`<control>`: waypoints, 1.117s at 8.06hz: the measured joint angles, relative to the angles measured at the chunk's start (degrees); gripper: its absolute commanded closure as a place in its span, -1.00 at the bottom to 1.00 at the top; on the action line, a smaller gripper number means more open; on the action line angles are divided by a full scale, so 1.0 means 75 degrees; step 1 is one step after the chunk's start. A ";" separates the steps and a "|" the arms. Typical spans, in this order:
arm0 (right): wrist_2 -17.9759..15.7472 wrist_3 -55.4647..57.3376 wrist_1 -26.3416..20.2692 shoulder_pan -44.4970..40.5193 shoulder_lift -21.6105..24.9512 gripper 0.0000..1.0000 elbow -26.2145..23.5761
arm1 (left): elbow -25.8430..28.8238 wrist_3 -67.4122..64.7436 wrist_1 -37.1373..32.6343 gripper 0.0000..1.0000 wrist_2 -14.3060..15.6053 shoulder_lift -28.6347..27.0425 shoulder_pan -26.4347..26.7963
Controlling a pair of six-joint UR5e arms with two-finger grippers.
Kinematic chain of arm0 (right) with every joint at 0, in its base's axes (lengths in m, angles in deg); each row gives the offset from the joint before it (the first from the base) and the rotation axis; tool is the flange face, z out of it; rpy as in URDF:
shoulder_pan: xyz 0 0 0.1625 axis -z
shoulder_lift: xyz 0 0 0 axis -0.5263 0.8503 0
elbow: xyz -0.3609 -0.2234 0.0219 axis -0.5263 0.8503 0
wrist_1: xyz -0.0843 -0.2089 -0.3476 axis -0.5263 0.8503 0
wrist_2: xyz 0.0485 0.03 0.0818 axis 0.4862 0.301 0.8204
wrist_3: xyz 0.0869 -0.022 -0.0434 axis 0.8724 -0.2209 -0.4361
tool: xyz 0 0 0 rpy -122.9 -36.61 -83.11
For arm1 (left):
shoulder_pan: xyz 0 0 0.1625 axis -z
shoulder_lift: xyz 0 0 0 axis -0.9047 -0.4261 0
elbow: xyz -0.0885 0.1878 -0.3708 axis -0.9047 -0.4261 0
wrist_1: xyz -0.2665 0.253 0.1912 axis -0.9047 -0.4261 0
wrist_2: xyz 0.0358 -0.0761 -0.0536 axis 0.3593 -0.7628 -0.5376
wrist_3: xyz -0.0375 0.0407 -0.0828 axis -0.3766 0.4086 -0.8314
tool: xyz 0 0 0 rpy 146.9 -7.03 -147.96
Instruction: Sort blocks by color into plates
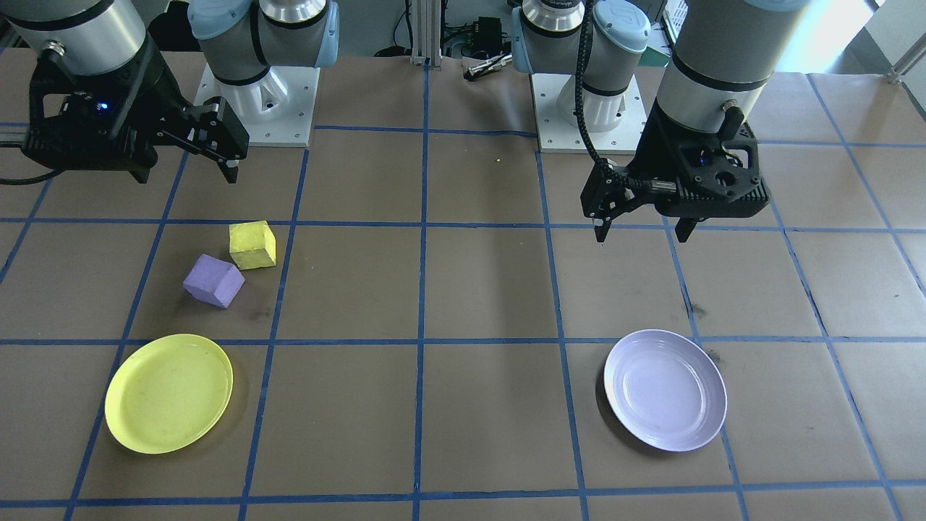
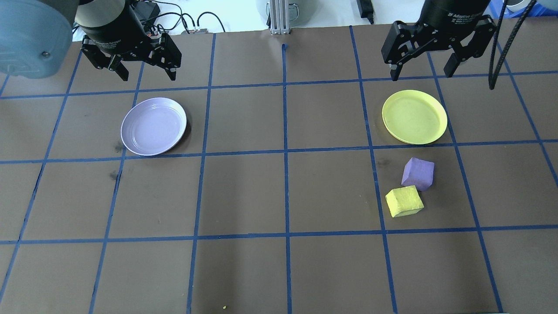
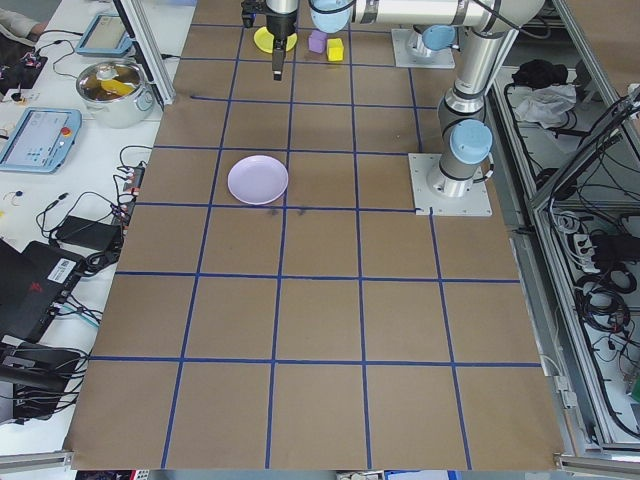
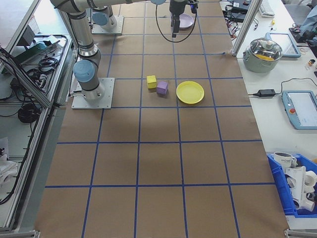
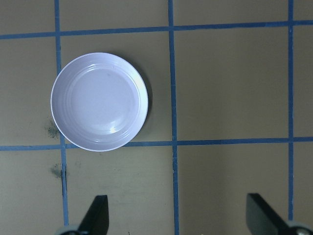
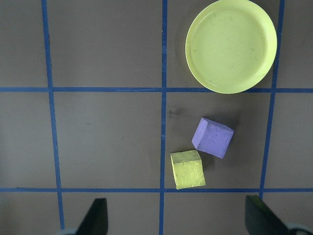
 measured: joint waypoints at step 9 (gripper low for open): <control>-0.0076 -0.0012 0.0334 0.0408 -0.0250 -0.99 -0.0594 | -0.0005 0.0004 0.0006 -1.00 -0.0006 -0.0028 0.0000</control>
